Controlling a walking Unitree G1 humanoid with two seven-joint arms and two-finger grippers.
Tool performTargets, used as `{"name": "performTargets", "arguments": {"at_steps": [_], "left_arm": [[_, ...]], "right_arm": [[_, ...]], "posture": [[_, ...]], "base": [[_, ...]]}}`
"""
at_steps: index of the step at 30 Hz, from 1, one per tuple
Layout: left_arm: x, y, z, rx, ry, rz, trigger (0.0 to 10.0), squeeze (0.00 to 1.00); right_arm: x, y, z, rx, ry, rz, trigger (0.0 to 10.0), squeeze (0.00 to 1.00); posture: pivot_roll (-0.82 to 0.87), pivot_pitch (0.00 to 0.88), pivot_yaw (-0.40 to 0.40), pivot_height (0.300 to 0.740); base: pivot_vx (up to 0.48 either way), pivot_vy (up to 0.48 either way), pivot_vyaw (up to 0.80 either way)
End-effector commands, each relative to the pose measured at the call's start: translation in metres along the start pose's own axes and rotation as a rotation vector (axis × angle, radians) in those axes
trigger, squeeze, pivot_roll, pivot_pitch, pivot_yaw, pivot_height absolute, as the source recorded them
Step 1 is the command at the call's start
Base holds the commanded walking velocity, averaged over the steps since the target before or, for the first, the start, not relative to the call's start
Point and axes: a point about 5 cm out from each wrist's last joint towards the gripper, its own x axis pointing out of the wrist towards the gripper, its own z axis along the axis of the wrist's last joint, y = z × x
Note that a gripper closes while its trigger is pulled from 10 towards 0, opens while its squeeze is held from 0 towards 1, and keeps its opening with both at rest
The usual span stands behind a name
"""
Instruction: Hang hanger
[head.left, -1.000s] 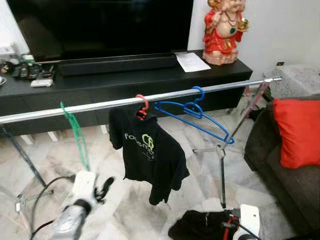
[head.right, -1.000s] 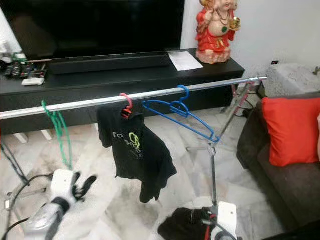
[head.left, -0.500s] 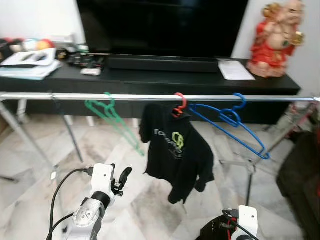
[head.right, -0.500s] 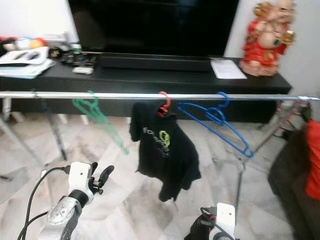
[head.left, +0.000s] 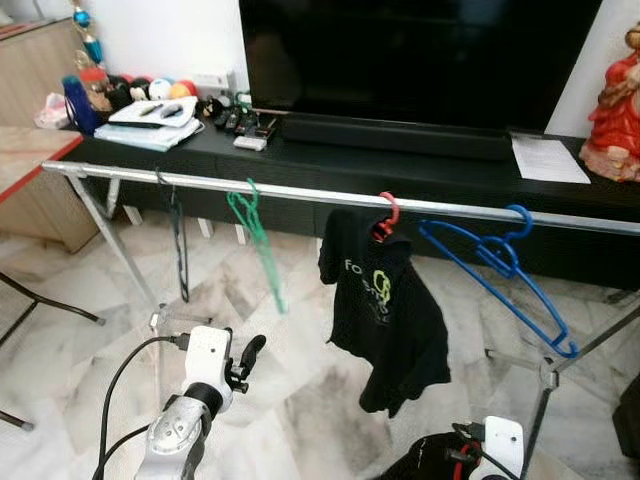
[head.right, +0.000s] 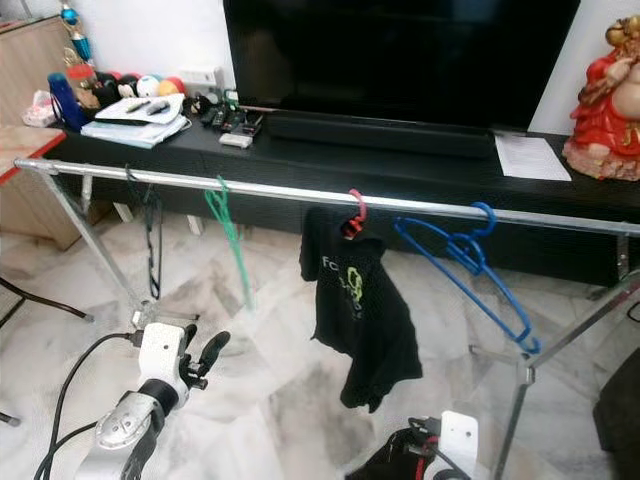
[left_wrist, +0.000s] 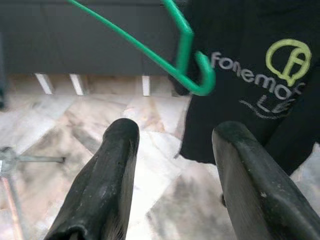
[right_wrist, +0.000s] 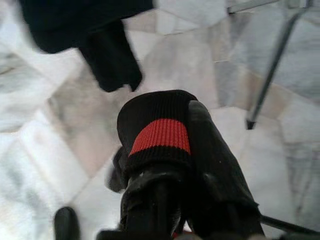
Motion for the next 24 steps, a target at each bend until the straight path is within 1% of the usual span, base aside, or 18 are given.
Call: {"name": "performTargets", "arguments": {"at_steps": [1, 6, 8, 9, 12, 14, 20, 24], "left_arm": [[-0.003, 0.002, -0.009, -0.002, 0.046, -0.009, 10.0, 0.0], [-0.004, 0.003, -0.01, 0.002, 0.047, -0.01, 10.0, 0.0], [-0.003, 0.005, -0.009, 0.013, 0.032, 0.006, 10.0, 0.0], [-0.002, 0.008, -0.007, 0.006, 0.019, 0.03, 10.0, 0.0], [-0.002, 0.013, -0.006, 0.02, 0.011, 0.06, 10.0, 0.0], [-0.001, 0.016, -0.005, 0.012, 0.004, 0.078, 10.0, 0.0], [0.001, 0.025, 0.001, 0.017, -0.028, 0.117, 10.0, 0.0], [0.001, 0.028, 0.002, 0.01, -0.035, 0.124, 10.0, 0.0]], "right_arm": [[-0.001, 0.001, -0.005, 0.019, 0.017, -0.009, 10.0, 0.0], [-0.002, 0.001, -0.007, 0.022, 0.024, -0.008, 10.0, 0.0], [-0.002, 0.001, -0.008, 0.024, 0.027, -0.008, 10.0, 0.0], [-0.002, 0.001, -0.008, 0.025, 0.029, -0.006, 10.0, 0.0], [-0.002, 0.001, -0.008, 0.023, 0.031, -0.001, 10.0, 0.0], [-0.002, 0.001, -0.009, 0.022, 0.033, 0.0, 10.0, 0.0], [-0.002, 0.001, -0.009, 0.017, 0.037, 0.005, 10.0, 0.0], [-0.002, 0.002, -0.008, 0.006, 0.037, 0.017, 10.0, 0.0]], "posture": [[0.05, 0.108, -0.045, 0.74], [0.05, 0.112, -0.045, 0.74], [0.05, 0.113, -0.046, 0.74], [0.05, 0.114, -0.046, 0.74], [0.05, 0.116, -0.046, 0.74], [0.05, 0.117, -0.047, 0.74], [0.05, 0.126, -0.047, 0.74], [0.05, 0.129, -0.049, 0.74]], "base": [[0.0, 0.0, 0.0], [0.0, 0.0, 0.0], [0.0, 0.0, 0.0], [0.0, 0.0, 0.0], [0.0, 0.0, 0.0], [0.0, 0.0, 0.0], [0.0, 0.0, 0.0], [0.0, 0.0, 0.0]]}}
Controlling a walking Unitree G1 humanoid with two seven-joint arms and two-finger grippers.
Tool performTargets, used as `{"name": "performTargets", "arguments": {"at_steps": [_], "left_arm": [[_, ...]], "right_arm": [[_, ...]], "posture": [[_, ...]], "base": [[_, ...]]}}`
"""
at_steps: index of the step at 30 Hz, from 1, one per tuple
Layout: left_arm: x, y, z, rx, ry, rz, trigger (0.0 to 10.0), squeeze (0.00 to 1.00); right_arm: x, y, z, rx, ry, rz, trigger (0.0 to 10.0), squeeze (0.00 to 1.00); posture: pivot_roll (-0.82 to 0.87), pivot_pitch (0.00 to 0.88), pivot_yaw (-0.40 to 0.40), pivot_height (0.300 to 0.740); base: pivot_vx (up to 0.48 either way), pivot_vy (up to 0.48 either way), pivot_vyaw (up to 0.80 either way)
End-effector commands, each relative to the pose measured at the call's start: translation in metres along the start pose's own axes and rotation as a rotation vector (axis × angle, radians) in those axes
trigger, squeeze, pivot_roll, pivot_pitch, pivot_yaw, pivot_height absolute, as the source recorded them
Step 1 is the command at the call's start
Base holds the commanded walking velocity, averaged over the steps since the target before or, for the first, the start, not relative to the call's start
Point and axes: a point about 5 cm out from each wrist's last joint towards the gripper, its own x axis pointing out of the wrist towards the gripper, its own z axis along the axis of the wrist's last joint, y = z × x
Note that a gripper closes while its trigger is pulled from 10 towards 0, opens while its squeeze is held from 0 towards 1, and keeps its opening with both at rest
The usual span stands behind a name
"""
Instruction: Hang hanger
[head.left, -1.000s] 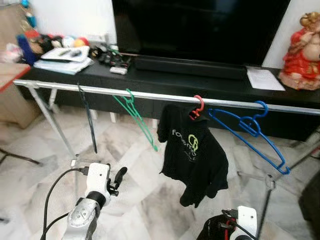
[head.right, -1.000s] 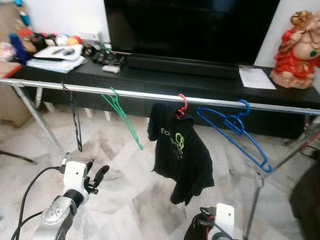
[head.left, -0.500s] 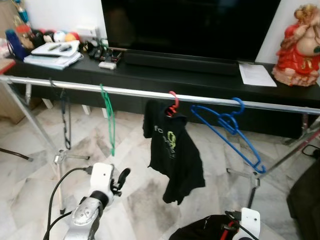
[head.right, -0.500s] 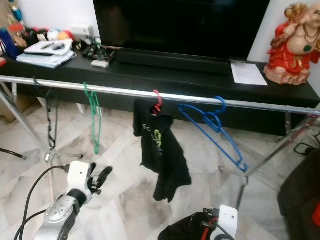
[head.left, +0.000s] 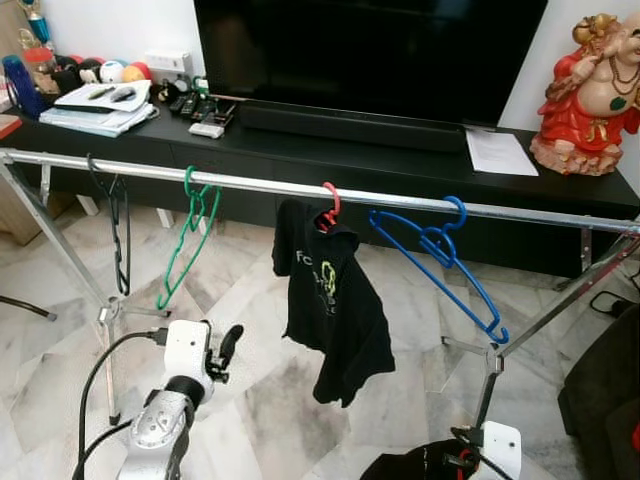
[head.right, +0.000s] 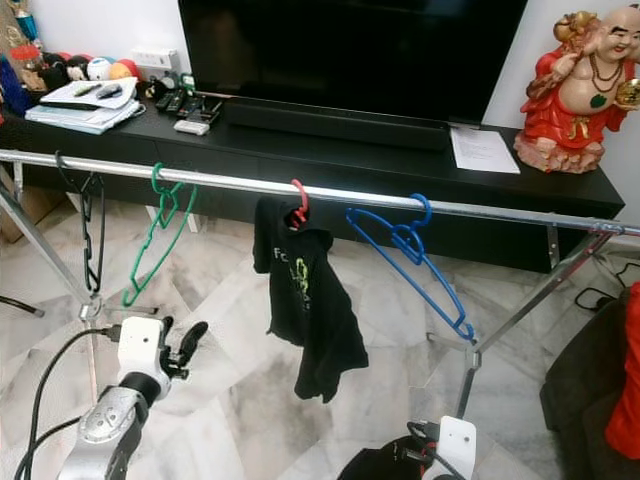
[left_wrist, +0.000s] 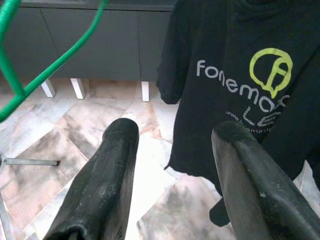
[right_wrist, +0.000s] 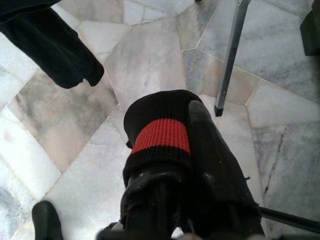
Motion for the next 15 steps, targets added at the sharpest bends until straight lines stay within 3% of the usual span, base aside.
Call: {"name": "performTargets", "arguments": {"at_steps": [1, 9, 15], "left_arm": [[0.0, 0.0037, -0.0015, -0.019, 0.004, 0.015, 10.0, 0.0], [-0.0011, 0.0041, -0.0056, -0.01, 0.013, 0.016, 10.0, 0.0], [-0.0005, 0.0017, -0.0047, -0.003, 0.003, -0.002, 10.0, 0.0]], "right_arm": [[0.0, -0.001, -0.0004, -0.002, 0.007, 0.0, 10.0, 0.0], [-0.0002, -0.0008, -0.0014, 0.0, 0.011, -0.001, 10.0, 0.0], [-0.0003, -0.0002, -0.0021, 0.0, 0.013, 0.001, 10.0, 0.0]], "posture": [[0.05, 0.129, -0.049, 0.74], [0.05, 0.125, -0.05, 0.74], [0.05, 0.12, -0.047, 0.74]], "base": [[0.0, 0.48, 0.0], [0.0, 0.466, 0.0], [0.0, 0.0, 0.0]]}}
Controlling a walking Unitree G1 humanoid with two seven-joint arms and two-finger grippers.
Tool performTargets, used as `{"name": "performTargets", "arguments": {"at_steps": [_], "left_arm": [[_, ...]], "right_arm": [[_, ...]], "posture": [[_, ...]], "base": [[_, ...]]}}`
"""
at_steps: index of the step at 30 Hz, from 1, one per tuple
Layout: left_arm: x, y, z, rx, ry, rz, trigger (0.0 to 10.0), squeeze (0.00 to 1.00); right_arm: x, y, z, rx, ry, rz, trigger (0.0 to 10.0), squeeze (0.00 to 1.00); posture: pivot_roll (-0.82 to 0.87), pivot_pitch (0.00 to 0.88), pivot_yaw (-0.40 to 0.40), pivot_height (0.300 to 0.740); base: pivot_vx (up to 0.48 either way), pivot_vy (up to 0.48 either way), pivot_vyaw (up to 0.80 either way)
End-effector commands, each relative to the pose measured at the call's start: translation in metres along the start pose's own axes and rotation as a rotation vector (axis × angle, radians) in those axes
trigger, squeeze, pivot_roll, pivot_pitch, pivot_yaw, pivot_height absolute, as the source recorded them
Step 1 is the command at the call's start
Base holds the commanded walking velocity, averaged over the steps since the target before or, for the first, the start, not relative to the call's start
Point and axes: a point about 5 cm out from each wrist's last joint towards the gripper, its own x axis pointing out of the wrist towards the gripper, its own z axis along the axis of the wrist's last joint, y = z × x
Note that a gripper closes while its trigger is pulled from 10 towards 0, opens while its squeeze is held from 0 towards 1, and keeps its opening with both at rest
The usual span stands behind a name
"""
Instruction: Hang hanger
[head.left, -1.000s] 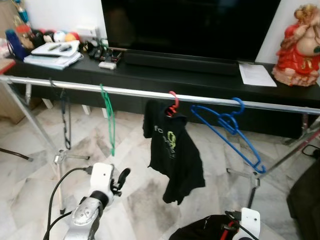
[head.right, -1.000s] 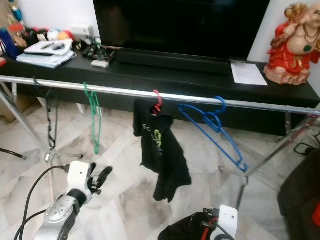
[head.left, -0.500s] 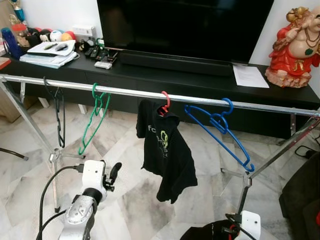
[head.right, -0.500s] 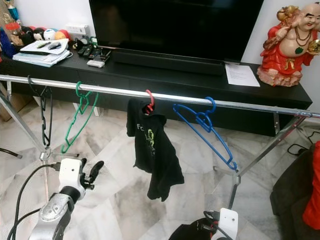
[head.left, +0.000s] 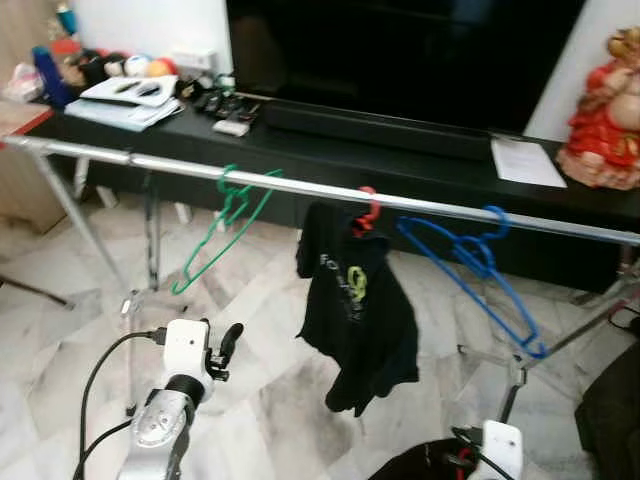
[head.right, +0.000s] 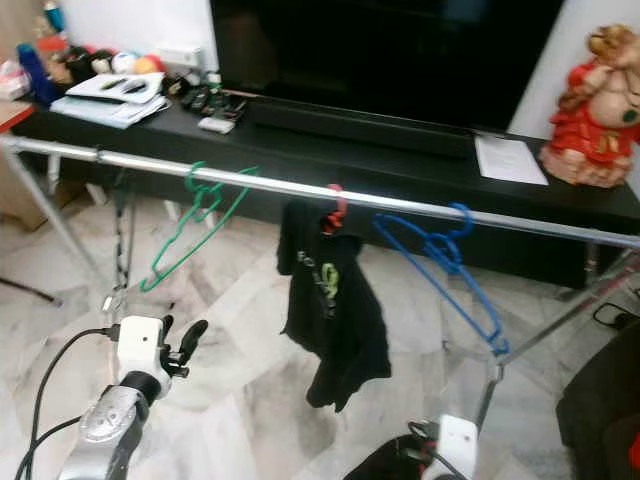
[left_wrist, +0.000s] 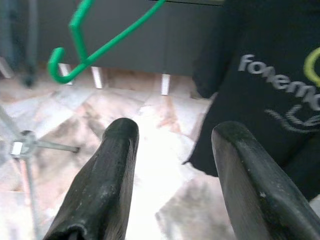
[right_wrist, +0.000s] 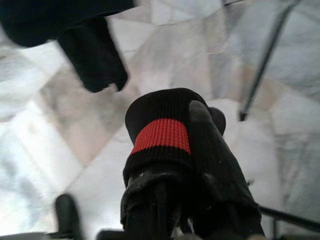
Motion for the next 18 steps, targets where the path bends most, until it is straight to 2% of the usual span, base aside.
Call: {"name": "performTargets", "arguments": {"at_steps": [1, 18], "left_arm": [[0.001, -0.006, 0.001, 0.0, -0.011, -0.02, 10.0, 0.0], [0.009, -0.006, 0.013, -0.005, -0.056, -0.014, 10.0, 0.0]], "right_arm": [[-0.002, -0.011, -0.003, 0.002, 0.012, -0.029, 10.0, 0.0], [-0.001, -0.008, 0.001, -0.003, -0.012, -0.031, 10.0, 0.0]], "posture": [[0.05, 0.12, -0.045, 0.74], [0.06, 0.123, -0.036, 0.74]], "base": [[0.0, 0.0, 0.0], [0.0, 0.0, 0.0]]}}
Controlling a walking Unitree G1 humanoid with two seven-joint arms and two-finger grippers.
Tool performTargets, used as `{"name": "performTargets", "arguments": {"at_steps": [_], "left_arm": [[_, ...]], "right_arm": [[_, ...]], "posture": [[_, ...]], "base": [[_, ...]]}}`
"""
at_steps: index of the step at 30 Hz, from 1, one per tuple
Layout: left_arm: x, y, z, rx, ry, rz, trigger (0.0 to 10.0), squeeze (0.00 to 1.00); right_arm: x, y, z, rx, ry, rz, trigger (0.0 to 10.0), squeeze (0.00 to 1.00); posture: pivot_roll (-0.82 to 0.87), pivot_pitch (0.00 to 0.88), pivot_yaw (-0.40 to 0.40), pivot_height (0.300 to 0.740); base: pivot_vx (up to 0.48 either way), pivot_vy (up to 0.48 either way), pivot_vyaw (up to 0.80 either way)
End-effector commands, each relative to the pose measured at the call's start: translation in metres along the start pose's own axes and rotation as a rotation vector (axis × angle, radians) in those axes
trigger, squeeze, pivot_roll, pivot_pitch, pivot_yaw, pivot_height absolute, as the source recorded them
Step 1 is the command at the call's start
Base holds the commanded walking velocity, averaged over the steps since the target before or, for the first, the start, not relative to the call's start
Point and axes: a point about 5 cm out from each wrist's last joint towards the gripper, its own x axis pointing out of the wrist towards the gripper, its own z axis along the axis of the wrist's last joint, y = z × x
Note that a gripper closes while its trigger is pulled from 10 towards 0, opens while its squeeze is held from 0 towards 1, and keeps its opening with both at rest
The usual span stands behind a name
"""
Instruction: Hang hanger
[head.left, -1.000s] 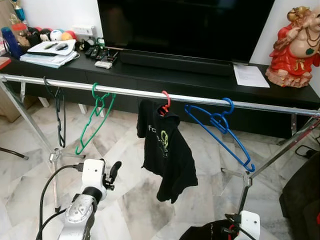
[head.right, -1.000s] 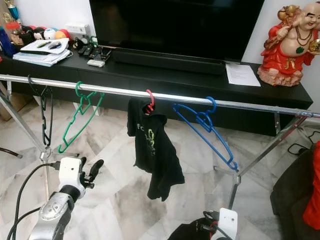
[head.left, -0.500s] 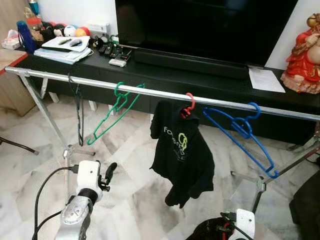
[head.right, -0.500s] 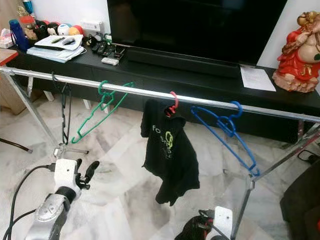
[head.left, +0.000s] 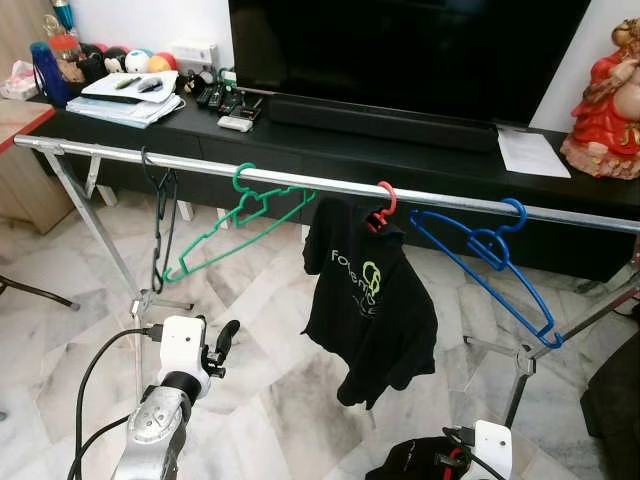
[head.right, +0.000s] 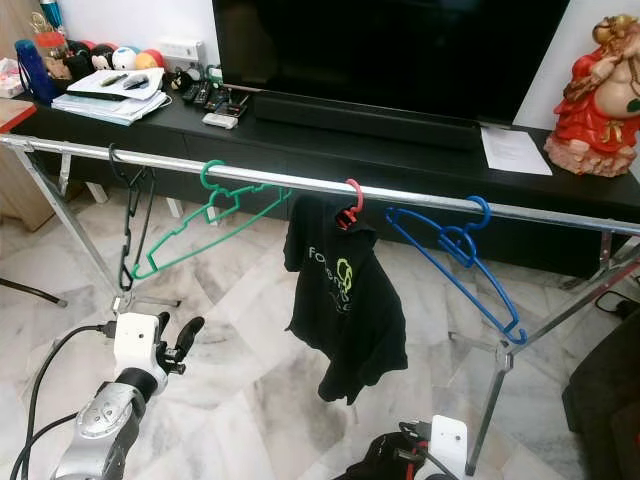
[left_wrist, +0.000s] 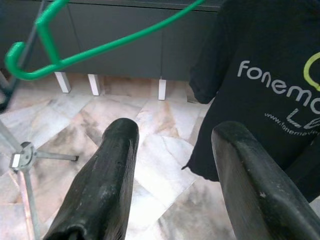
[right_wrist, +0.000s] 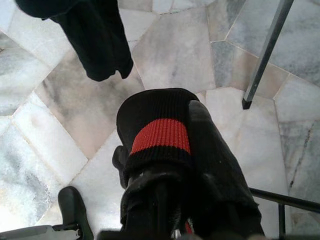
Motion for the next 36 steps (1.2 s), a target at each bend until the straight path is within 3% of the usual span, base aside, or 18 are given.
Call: {"name": "performTargets", "arguments": {"at_steps": [1, 3, 7, 11, 14, 18, 36], "left_arm": [[0.002, -0.001, 0.005, -0.002, -0.02, 0.001, 10.0, 0.0], [0.002, 0.0, 0.006, -0.001, -0.026, 0.002, 10.0, 0.0], [0.002, 0.003, 0.007, -0.001, -0.03, 0.01, 10.0, 0.0], [0.002, 0.004, 0.007, -0.006, -0.03, 0.015, 10.0, 0.0], [0.002, 0.004, 0.007, -0.007, -0.03, 0.016, 10.0, 0.0], [0.005, 0.0, 0.011, -0.016, -0.05, 0.009, 10.0, 0.0], [0.005, 0.0, 0.019, -0.021, -0.09, -0.012, 10.0, 0.0]], "right_arm": [[0.0, -0.005, 0.002, 0.0, -0.015, -0.02, 10.0, 0.0], [0.001, -0.009, 0.018, -0.038, -0.112, -0.048, 10.0, 0.0], [0.001, -0.017, 0.047, -0.009, -0.294, -0.077, 10.0, 0.0], [-0.001, -0.016, 0.062, -0.037, -0.376, -0.04, 10.0, 0.0], [-0.001, -0.014, 0.061, -0.061, -0.372, -0.022, 10.0, 0.0], [-0.002, -0.01, 0.031, -0.105, -0.242, 0.006, 10.0, 0.0], [-0.002, -0.004, 0.011, -0.129, -0.111, 0.02, 10.0, 0.0]], "posture": [[0.06, 0.123, -0.036, 0.74], [0.06, 0.123, -0.038, 0.74], [0.05, 0.124, -0.037, 0.74], [0.04, 0.123, -0.036, 0.74], [0.04, 0.123, -0.036, 0.74], [0.04, 0.12, -0.035, 0.74], [0.05, 0.123, -0.034, 0.74]], "base": [[0.0, 0.0, 0.0], [0.0, 0.0, 0.0], [0.0, 0.0, 0.0], [0.0, 0.0, 0.0], [0.0, 0.0, 0.0], [0.0, 0.0, 0.0], [0.167, 0.0, 0.0]]}}
